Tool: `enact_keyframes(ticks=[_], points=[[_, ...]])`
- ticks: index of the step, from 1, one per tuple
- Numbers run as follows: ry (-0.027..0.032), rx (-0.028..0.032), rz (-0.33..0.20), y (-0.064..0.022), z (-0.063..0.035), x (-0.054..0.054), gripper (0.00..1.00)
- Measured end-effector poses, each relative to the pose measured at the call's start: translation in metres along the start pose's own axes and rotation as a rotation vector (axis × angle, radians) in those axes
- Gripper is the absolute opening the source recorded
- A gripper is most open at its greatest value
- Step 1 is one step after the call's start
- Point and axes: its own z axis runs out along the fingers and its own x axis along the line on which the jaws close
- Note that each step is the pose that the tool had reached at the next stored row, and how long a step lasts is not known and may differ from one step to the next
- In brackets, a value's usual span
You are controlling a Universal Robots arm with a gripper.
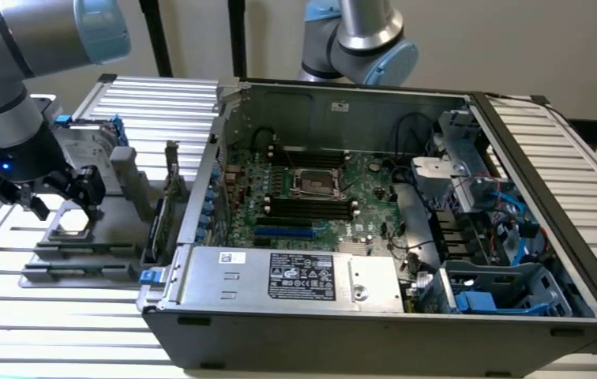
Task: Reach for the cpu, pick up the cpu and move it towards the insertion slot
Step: 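Pick up the cpu and move it towards the insertion slot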
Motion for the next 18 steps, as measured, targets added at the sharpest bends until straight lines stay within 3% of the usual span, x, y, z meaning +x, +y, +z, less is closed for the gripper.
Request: enact_keyframes(ticks=[18], points=[[-0.0014,0.0019,0.034,0.005,0.0093,0.0031,0.76]])
